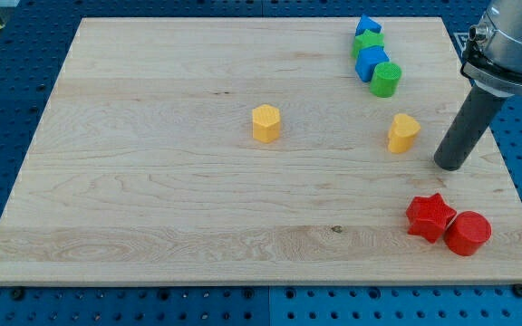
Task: Push the yellow heart into the yellow hexagon
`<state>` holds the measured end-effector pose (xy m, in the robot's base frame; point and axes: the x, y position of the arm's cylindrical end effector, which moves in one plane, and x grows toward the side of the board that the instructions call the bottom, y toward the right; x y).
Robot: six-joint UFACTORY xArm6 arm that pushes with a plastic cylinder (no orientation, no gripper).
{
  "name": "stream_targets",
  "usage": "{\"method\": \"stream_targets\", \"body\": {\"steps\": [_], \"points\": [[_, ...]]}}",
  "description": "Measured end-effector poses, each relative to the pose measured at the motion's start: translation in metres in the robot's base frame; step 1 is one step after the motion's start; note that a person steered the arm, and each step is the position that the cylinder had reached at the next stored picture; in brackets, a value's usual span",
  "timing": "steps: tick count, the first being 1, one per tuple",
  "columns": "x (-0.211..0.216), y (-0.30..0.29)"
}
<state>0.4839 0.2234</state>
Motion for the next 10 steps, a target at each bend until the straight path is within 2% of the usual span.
{"method": "stream_targets", "body": {"steps": [3, 5, 10], "points": [[-0.024, 0.000], [-0.059, -0.025], [-0.022, -0.018]]}}
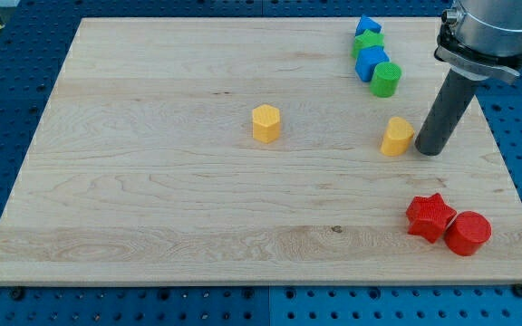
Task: Push the yellow heart into the yellow hexagon
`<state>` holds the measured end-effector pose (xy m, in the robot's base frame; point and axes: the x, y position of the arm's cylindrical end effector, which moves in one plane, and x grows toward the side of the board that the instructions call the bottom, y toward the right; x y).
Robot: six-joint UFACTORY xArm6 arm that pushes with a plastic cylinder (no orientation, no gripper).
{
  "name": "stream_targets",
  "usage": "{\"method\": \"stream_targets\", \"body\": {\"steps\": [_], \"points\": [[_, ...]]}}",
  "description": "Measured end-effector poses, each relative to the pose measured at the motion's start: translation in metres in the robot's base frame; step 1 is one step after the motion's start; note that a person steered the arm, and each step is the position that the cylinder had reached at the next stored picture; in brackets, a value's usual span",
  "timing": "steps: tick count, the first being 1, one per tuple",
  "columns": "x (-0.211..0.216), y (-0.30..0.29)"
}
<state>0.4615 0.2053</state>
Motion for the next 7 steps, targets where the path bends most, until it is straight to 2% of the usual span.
{"method": "stream_targets", "body": {"steps": [7], "points": [[-0.009, -0.094]]}}
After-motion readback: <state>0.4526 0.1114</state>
